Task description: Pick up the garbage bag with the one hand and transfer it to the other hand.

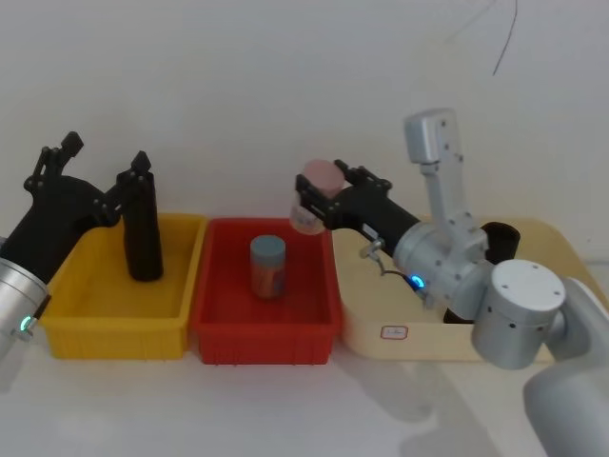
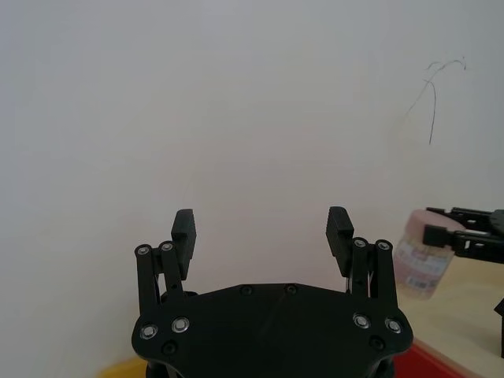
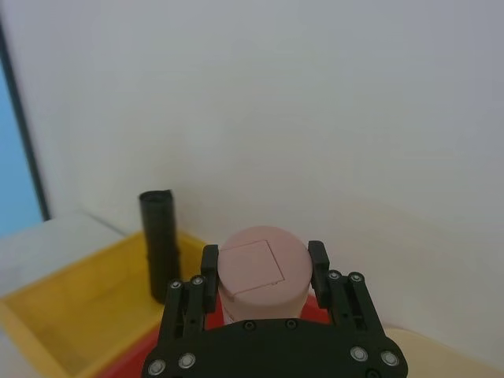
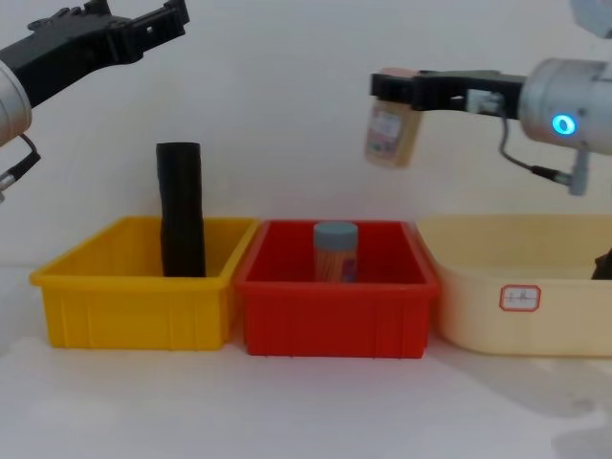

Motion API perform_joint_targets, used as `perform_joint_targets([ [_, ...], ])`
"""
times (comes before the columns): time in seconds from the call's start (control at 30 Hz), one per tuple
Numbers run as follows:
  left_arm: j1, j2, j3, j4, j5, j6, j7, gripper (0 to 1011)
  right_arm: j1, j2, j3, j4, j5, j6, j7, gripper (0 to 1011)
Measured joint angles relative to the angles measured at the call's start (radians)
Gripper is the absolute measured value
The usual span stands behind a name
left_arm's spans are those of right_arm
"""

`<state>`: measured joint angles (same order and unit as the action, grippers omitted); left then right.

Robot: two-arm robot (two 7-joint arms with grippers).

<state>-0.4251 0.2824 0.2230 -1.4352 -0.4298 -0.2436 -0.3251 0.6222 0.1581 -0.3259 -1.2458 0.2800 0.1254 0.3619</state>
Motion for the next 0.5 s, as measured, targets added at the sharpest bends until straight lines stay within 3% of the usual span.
perform_joint_targets([
  [0.5,0.000,0.000,0.000,0.000,0.000,0.000,0.000,1002,-0.081,0.076,0.046,-0.063,-0.003,0.011,-0.047,664],
])
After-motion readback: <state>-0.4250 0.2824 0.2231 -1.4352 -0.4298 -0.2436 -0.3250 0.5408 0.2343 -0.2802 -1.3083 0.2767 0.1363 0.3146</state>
